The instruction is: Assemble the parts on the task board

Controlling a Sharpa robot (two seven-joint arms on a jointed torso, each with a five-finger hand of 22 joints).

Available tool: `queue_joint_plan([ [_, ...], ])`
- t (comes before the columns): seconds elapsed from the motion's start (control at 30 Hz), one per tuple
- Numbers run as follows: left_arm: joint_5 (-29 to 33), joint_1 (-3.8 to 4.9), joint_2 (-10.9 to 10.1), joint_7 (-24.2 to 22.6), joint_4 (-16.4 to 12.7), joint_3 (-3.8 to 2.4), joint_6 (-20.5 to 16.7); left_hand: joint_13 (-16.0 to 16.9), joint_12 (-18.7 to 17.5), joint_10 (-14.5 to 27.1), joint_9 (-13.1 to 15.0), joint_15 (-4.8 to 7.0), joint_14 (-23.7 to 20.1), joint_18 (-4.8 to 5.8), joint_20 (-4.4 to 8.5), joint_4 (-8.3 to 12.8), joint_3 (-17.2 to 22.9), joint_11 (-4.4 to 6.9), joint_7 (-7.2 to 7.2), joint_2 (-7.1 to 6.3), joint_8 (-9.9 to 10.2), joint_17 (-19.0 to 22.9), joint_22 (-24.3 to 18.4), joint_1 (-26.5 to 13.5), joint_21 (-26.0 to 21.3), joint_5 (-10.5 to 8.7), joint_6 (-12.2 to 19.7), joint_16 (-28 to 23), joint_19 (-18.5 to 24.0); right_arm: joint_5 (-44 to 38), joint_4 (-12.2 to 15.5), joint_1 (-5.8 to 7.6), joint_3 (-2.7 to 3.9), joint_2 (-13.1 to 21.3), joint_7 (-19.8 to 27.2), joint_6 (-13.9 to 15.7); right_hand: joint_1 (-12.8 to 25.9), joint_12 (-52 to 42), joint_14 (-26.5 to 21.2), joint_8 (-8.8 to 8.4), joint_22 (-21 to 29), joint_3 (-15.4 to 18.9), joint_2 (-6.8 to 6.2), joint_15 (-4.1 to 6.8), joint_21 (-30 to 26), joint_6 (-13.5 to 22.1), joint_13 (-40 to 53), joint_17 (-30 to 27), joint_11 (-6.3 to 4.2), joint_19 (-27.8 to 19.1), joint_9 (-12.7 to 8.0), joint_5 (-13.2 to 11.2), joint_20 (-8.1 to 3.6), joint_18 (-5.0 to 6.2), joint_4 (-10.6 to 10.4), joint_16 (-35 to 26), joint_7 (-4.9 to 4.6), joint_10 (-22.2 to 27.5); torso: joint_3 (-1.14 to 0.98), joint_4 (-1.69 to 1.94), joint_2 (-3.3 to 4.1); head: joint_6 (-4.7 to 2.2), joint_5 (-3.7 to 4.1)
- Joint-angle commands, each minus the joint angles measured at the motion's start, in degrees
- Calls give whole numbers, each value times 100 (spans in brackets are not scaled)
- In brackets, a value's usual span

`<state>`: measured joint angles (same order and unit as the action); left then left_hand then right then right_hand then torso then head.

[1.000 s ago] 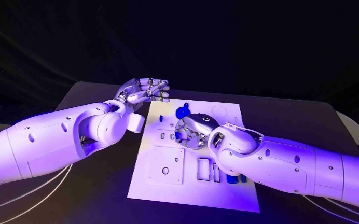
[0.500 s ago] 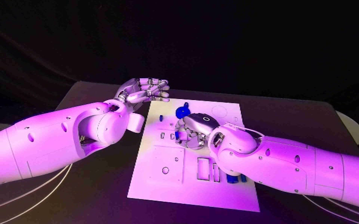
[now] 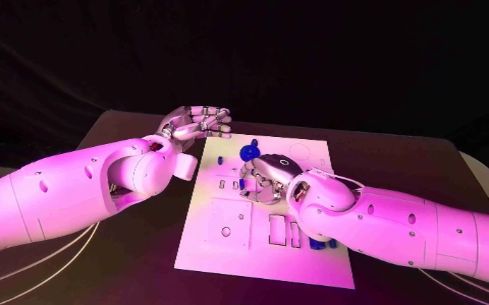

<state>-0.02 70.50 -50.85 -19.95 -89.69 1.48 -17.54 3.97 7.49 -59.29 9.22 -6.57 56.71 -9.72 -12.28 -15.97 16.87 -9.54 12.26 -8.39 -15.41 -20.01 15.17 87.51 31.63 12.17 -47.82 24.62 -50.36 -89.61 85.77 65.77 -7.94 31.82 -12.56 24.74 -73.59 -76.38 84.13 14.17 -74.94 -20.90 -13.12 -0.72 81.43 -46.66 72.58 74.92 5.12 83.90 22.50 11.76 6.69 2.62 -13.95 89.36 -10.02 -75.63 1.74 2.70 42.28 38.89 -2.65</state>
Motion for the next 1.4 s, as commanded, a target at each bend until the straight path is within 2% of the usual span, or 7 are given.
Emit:
queue_joint_plan([
  [0.03,-104,4,3,4,2,-4,67,5,-27,-16,-5,-7,-51,-56,-7,-10,40,-15,78,-36,17,-9,8,-3,14,-25,32,10,40,-44,195,9,25,129,105,308,41,17,541,-24,-791,81,-15,-39,-11,44,8,1305,20,10,-5,30,34,-21,-19,6,-10,29,-5,6,0,8,-19],
  [0.33,-1072,3,-7,557,102,-3,83,40,76,-481,79,208,393,-82,116,-57,82,215,-170,-80,-168,-211,189,-252,372,-45,-293,305,-170,1790,639,384,115,815,1178,567,-79,1,523,87,-671,151,129,-28,-173,-128,14,1234,-3,-96,43,81,39,24,-71,-15,21,31,3,-25,-24,-22,-46],
  [0.57,-2639,1,57,1612,231,-3,305,283,411,-1342,178,512,1566,-73,476,-28,-38,477,-280,-135,-256,-1154,755,-889,1385,-45,-579,1734,-745,3294,746,814,141,1417,1636,497,-84,-30,519,223,-677,171,183,4,-178,-272,45,1220,-40,-94,102,123,14,23,-109,-20,65,9,-13,-54,-53,-47,-89],
  [0.7,-3536,2,130,2419,332,-4,646,802,1087,-1576,286,608,2051,-27,579,-46,-233,549,-357,-56,-385,-2994,1439,-1399,2172,-40,-549,3593,-913,3582,826,969,146,1786,1690,512,-6,-52,518,352,-696,251,189,38,-166,-353,63,1214,-79,-76,166,138,-17,18,-193,-23,108,-20,-26,-49,-84,-39,-65],
  [0.83,-4313,11,158,3233,330,-5,1121,2602,3288,-701,736,669,2495,229,643,-73,-559,634,-408,178,-1086,-5058,3554,-2030,3912,-19,-245,5419,-1436,3689,851,1027,147,2023,1665,537,39,-70,520,441,-722,314,188,60,-139,-401,81,1222,-105,-53,221,164,-37,10,-230,-21,139,-46,-60,-76,-106,-27,-119],
  [1.13,-5307,128,439,4366,443,-4,1771,4668,5460,-941,1358,791,2974,423,699,-89,-869,757,-615,341,-2086,-6091,4857,-2146,4742,-67,-179,6077,-2071,3709,891,1060,145,2259,1531,563,48,-70,518,477,-714,340,184,70,-152,-413,80,1214,-116,-59,246,175,-46,13,-235,-24,151,-49,-96,-61,-140,18,-109],
  [1.4,-5679,241,764,4843,593,62,2025,5052,5823,-1061,1642,841,3054,481,736,-94,-1051,815,-682,308,-2435,-6267,5183,-2208,4916,-76,-124,6172,-2268,3648,871,1065,141,2310,1434,564,176,-58,513,537,-711,440,211,87,-167,-381,65,1192,-132,-62,301,191,-66,15,-268,-32,167,-47,-109,-63,-152,58,-120],
])
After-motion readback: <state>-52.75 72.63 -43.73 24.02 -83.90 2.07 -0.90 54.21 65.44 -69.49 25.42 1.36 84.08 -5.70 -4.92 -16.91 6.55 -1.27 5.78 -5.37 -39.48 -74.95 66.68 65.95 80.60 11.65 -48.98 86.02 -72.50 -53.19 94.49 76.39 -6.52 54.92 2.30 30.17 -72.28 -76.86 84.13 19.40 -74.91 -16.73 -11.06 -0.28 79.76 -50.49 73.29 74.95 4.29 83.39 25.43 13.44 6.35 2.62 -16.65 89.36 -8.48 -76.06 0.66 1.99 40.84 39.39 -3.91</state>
